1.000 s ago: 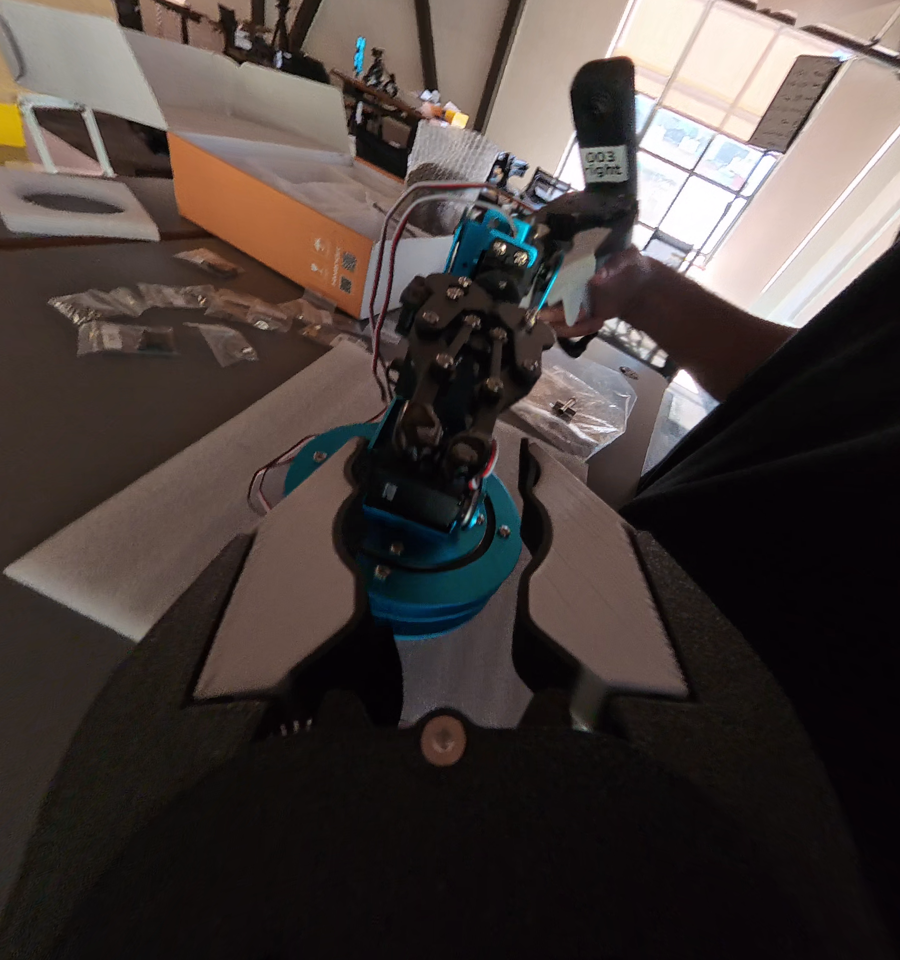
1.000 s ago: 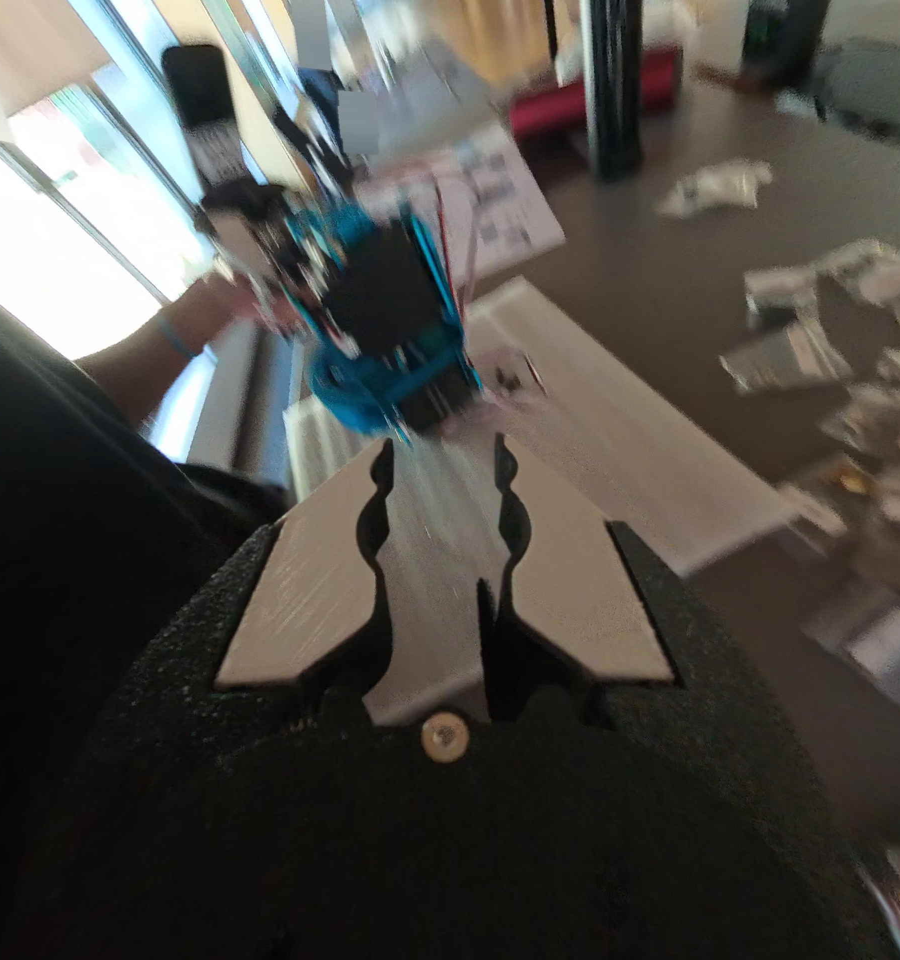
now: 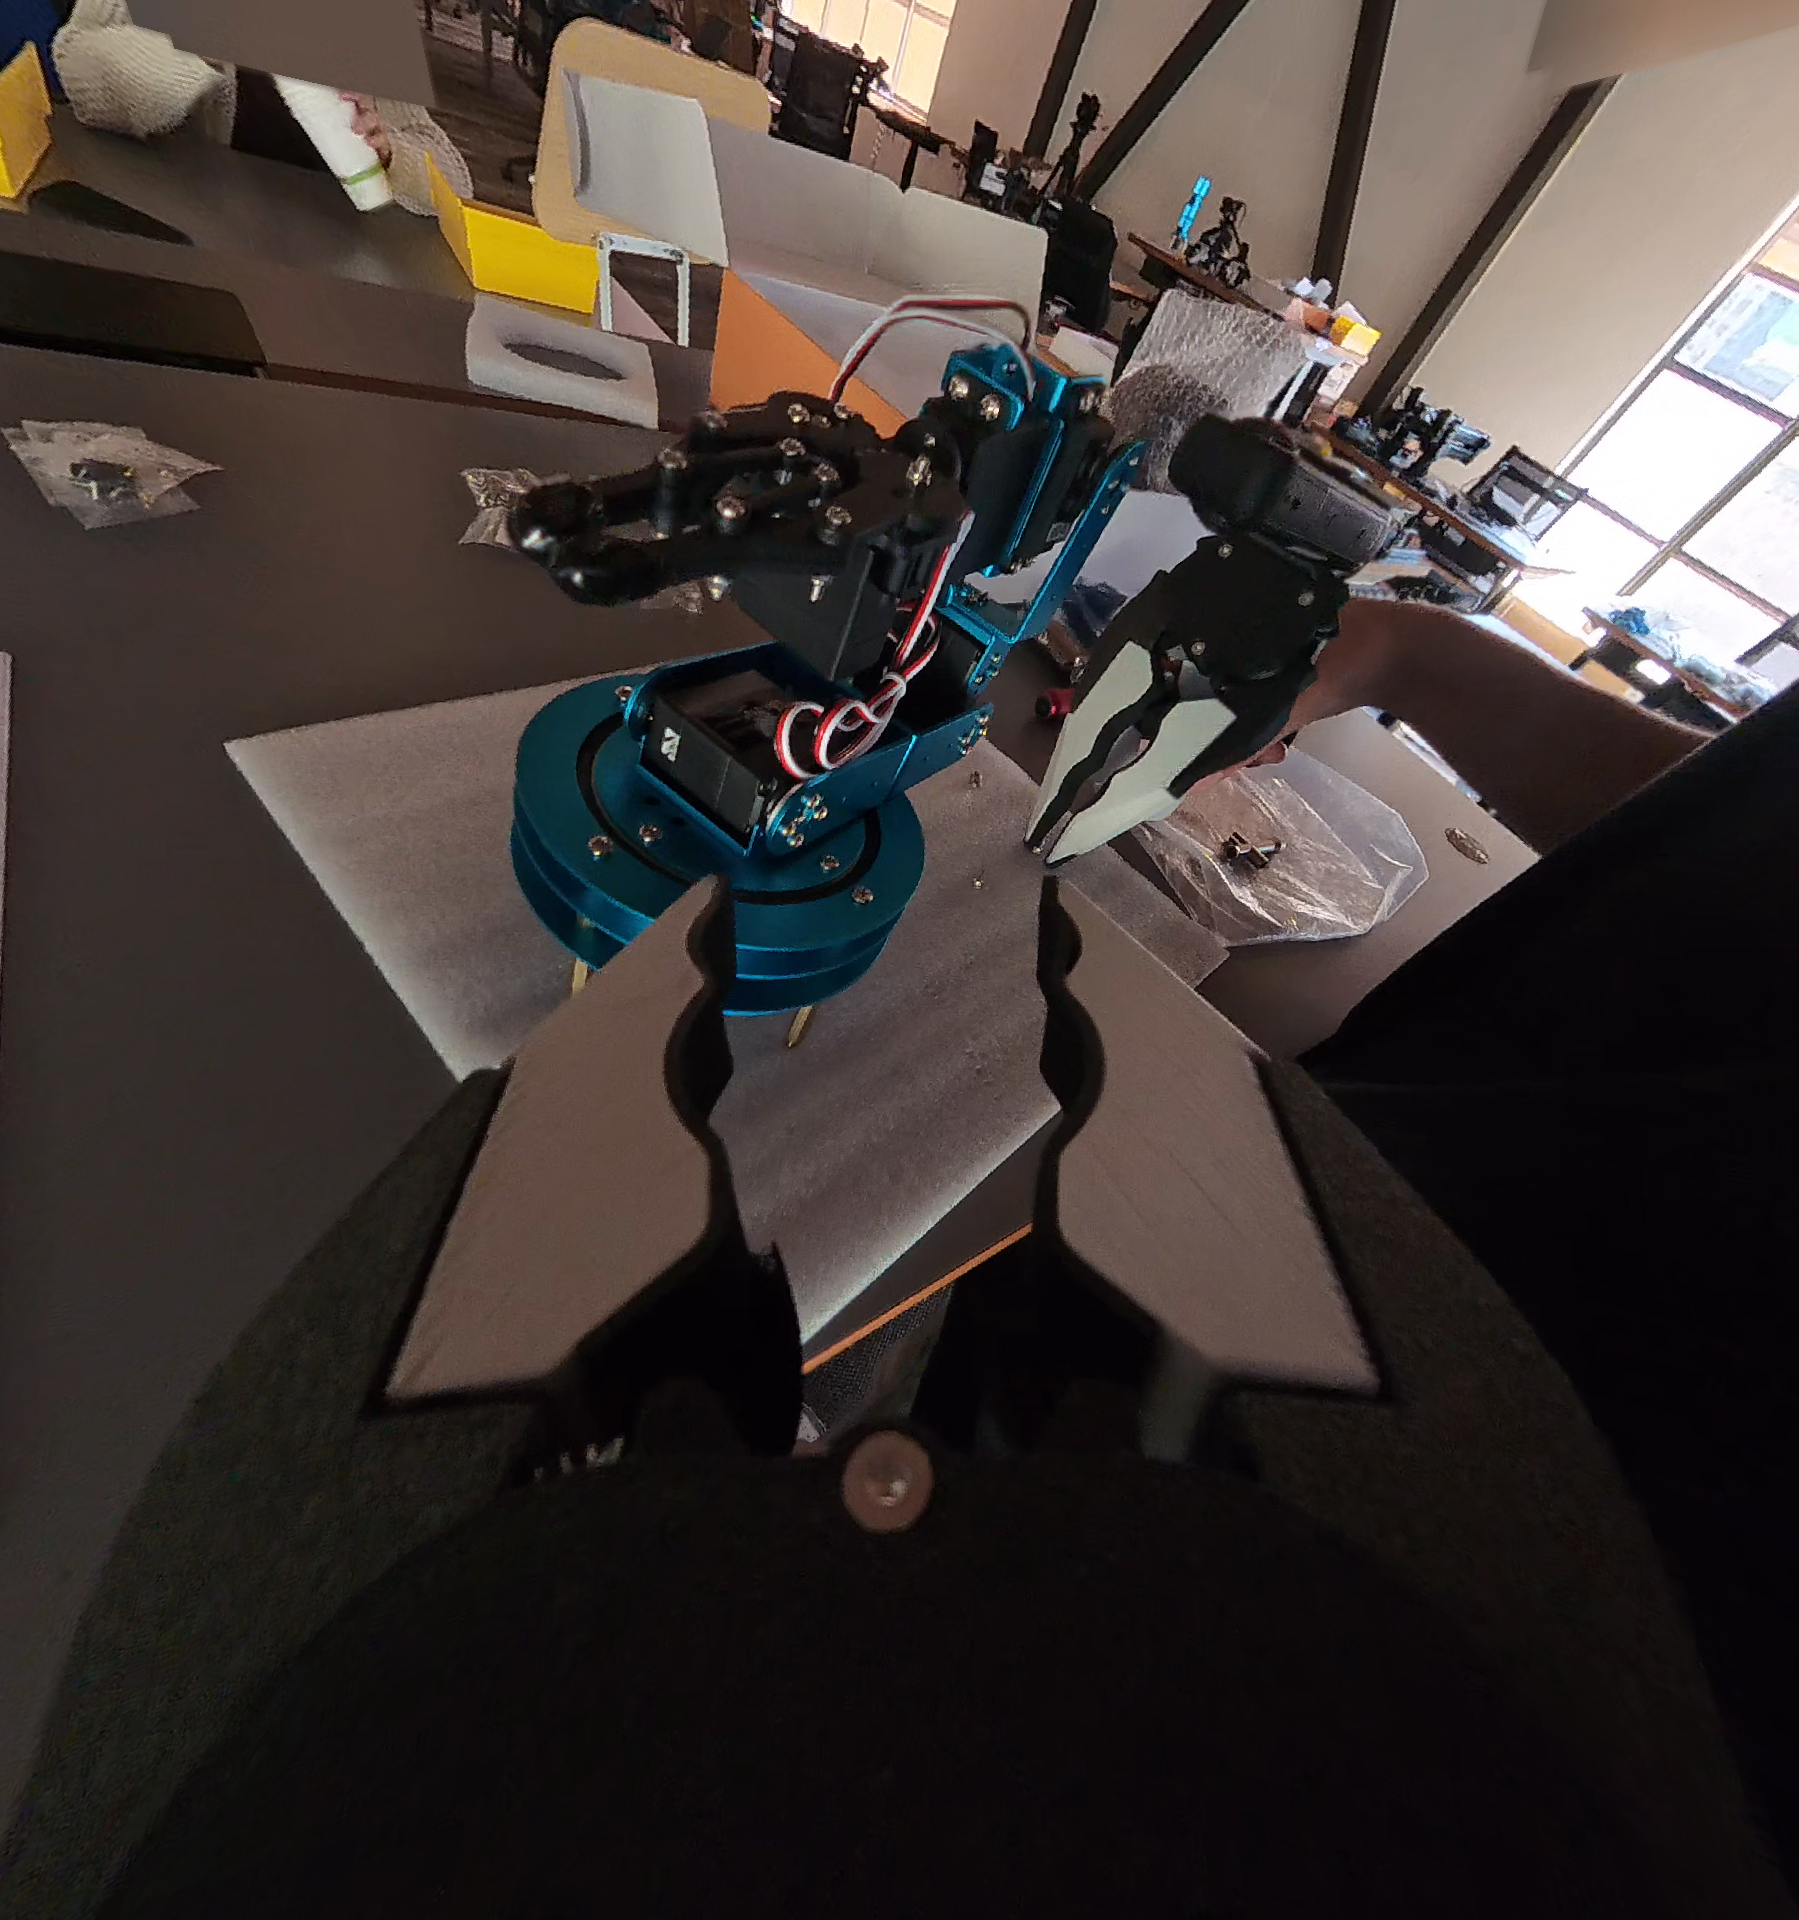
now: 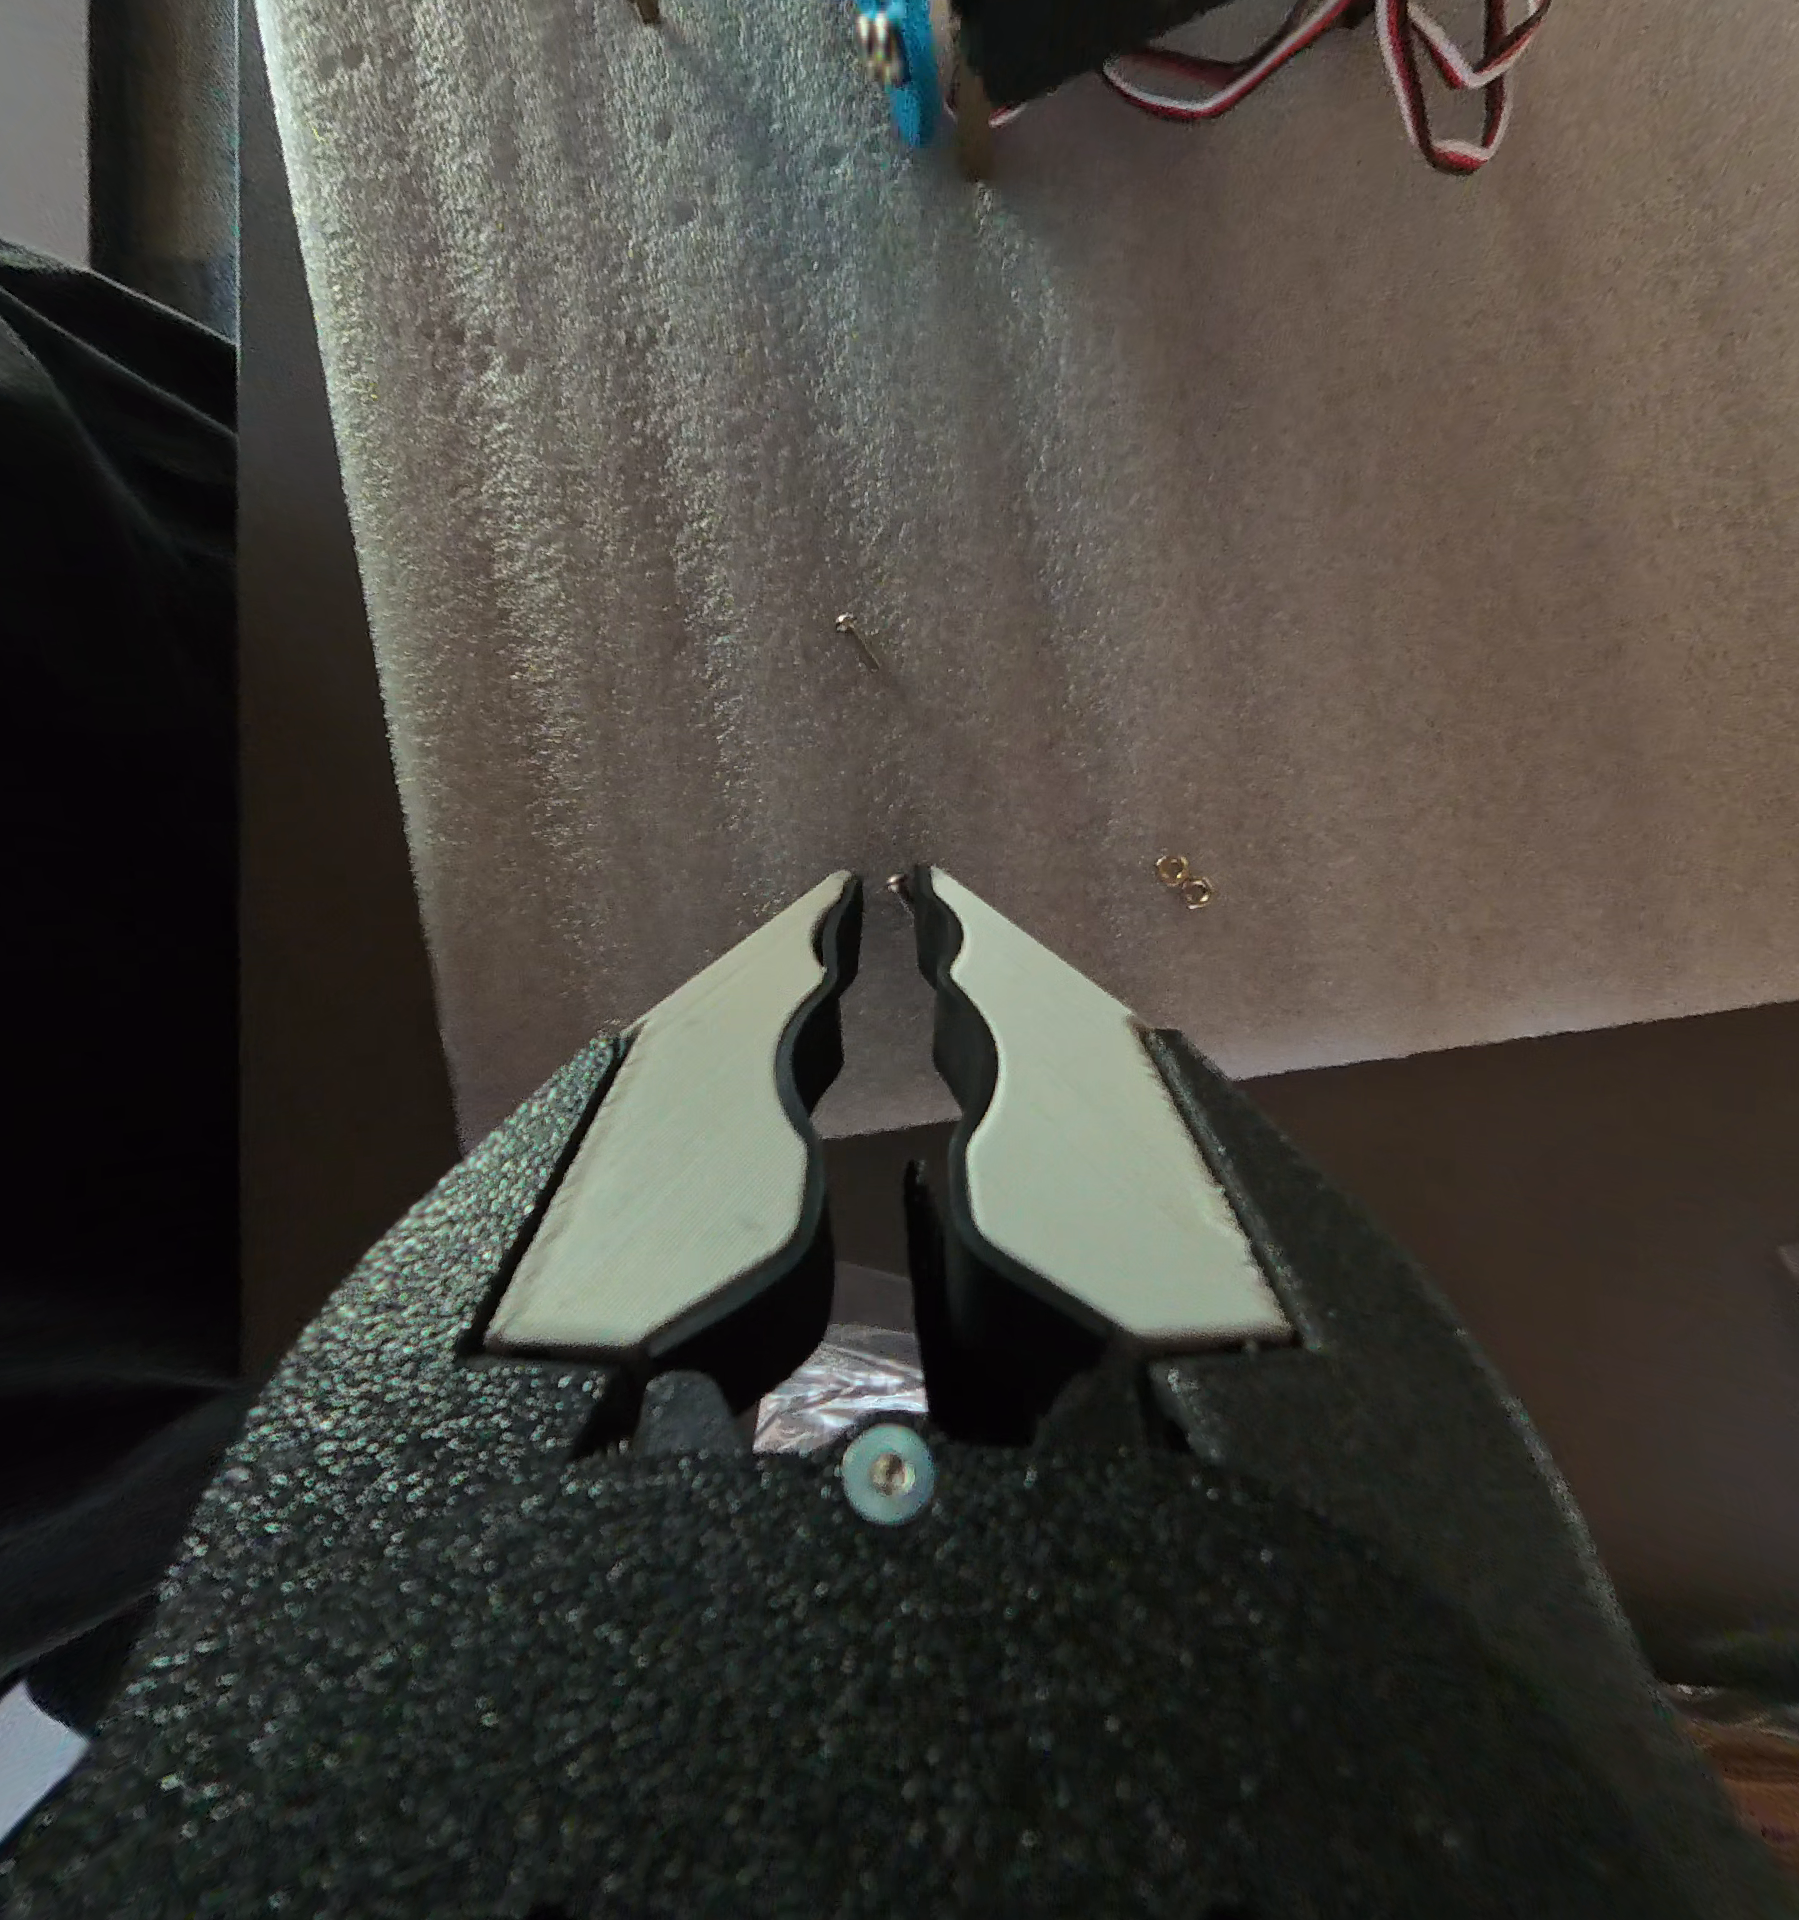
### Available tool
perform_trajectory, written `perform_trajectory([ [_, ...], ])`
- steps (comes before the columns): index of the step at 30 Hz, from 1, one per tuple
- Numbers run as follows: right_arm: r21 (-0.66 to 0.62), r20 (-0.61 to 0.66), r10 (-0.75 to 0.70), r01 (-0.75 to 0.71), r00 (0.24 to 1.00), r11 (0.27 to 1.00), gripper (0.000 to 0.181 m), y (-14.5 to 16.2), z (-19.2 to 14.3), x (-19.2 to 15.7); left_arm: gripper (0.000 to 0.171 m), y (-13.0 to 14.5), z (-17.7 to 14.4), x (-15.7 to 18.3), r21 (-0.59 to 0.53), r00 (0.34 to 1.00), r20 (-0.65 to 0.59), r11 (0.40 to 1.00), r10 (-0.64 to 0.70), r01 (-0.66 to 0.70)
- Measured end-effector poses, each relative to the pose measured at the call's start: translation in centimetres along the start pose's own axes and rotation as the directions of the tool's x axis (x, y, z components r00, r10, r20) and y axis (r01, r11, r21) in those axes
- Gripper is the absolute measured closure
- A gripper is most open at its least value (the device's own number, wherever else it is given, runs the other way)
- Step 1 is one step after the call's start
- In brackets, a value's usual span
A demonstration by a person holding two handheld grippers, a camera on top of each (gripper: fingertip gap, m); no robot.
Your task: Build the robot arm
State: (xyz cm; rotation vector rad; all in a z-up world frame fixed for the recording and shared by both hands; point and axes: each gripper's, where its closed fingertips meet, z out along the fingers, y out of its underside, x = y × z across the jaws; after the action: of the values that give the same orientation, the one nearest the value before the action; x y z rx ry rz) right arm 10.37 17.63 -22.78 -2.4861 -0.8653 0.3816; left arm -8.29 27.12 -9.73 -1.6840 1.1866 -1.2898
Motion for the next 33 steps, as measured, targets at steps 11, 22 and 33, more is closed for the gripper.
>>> perform_trajectory([
  [11,0.183,0.019,0.091,-0.093,0.996,0.979,0.177,-1.7,-1.9,-0.2,0.114,-0.4,2.4,3.1,-0.083,0.990,-0.110,0.992,0.084,-0.093],
  [22,0.721,0.652,0.155,-0.670,0.742,0.177,0.179,-14.8,-13.8,-4.1,0.132,-3.8,10.2,9.5,0.041,0.961,-0.095,0.966,0.259,-0.256],
  [33,0.715,0.674,0.245,-0.699,0.697,0.021,0.178,-19.4,-12.0,-5.3,0.149,-7.7,7.7,7.0,0.169,0.902,0.039,0.887,0.431,-0.431],
])
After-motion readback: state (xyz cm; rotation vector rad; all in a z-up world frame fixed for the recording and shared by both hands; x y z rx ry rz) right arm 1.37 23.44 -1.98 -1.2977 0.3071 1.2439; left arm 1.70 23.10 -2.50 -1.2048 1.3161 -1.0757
